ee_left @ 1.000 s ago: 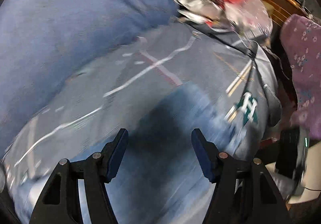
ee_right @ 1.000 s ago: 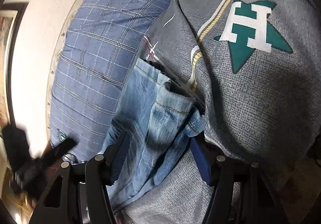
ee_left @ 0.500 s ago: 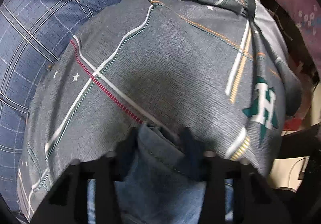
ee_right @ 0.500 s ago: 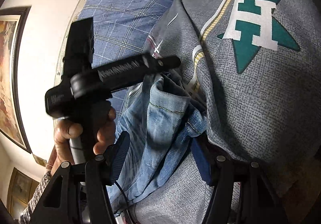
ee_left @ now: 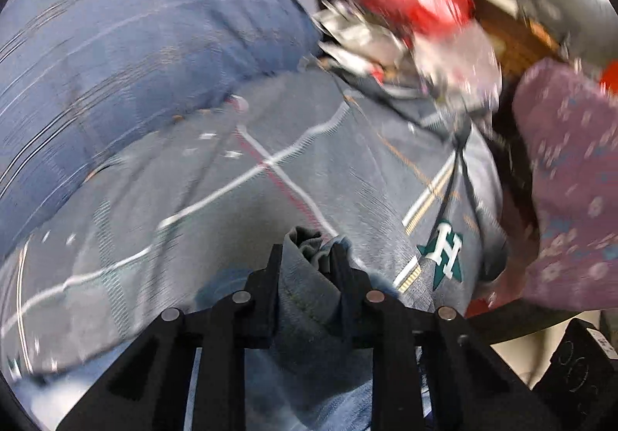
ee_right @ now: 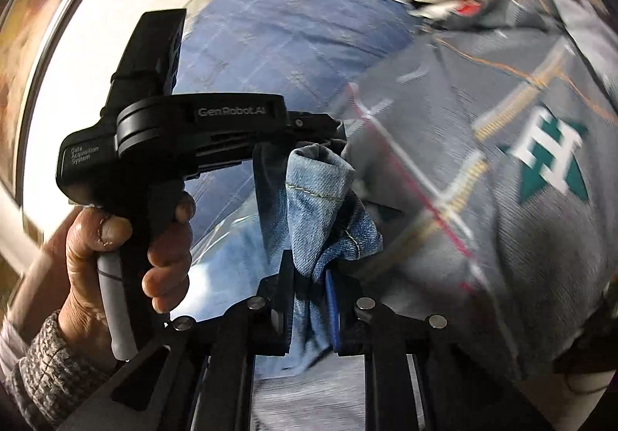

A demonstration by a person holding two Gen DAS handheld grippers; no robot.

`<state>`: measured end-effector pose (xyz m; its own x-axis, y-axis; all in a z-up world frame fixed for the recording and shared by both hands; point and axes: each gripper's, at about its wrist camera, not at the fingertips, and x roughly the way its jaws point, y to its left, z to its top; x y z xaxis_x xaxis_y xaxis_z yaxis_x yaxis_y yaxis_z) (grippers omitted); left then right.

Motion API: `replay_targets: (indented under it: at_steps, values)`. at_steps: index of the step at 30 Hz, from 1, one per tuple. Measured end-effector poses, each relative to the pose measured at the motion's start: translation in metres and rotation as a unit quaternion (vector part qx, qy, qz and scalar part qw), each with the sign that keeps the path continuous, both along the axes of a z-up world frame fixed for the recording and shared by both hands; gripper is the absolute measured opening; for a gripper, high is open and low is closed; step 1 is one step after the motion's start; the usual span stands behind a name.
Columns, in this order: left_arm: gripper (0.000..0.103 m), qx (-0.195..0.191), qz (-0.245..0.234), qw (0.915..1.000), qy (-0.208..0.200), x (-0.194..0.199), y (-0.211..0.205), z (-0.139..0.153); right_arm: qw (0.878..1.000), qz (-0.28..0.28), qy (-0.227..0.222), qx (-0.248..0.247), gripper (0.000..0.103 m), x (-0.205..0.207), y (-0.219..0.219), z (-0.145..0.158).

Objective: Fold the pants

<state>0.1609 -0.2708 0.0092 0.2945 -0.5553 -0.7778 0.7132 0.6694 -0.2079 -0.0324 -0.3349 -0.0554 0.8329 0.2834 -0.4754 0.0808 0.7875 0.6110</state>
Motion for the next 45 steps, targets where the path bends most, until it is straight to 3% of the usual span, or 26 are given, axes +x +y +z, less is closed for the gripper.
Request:
replay_targets:
  at_steps: [5, 13, 18, 23, 28, 29, 31, 35, 38, 41, 45]
  values:
    - [0.021, -0.059, 0.081, 0.9947, 0.021, 0.012, 0.093, 0.007, 0.996, 0.073, -0.003, -0.055, 0.015, 0.022, 0.055, 0.021]
    - [0.016, -0.125, 0.192, 0.9698, 0.083, 0.02, 0.213, -0.033, 0.975, 0.178, 0.031, -0.129, 0.014, 0.051, 0.148, 0.004]
    - [0.016, -0.145, 0.229, 0.9576, 0.097, 0.016, 0.249, -0.051, 0.962, 0.215, 0.055, -0.159, 0.014, 0.066, 0.183, -0.01]
    - [0.016, -0.143, 0.254, 0.9505, 0.107, 0.007, 0.273, -0.061, 0.949, 0.247, 0.077, -0.18, 0.014, 0.076, 0.205, -0.023]
    - [0.016, -0.142, 0.294, 0.9384, 0.113, -0.007, 0.302, -0.066, 0.935, 0.274, 0.093, -0.207, 0.018, 0.078, 0.217, -0.032]
    - [0.017, -0.145, 0.296, 0.9372, 0.113, -0.011, 0.308, -0.064, 0.932, 0.276, 0.096, -0.213, 0.019, 0.077, 0.219, -0.032]
    - [0.027, -0.145, 0.301, 0.9376, 0.096, -0.025, 0.318, -0.055, 0.926, 0.294, 0.102, -0.213, 0.03, 0.076, 0.221, -0.028]
    - [0.046, -0.14, 0.315, 0.9377, 0.045, -0.054, 0.334, -0.032, 0.918, 0.326, 0.091, -0.207, 0.035, 0.063, 0.219, -0.002]
    - [0.048, -0.131, 0.327, 0.9357, 0.016, -0.073, 0.345, -0.022, 0.924, 0.327, 0.068, -0.189, 0.037, 0.05, 0.218, 0.025]
    - [0.048, -0.115, 0.342, 0.9325, -0.001, -0.086, 0.354, -0.02, 0.939, 0.288, 0.056, -0.179, 0.037, 0.059, 0.214, 0.045]
    - [0.048, -0.096, 0.363, 0.9266, -0.014, -0.1, 0.363, -0.023, 0.944, 0.269, 0.078, -0.174, 0.037, 0.097, 0.234, 0.036]
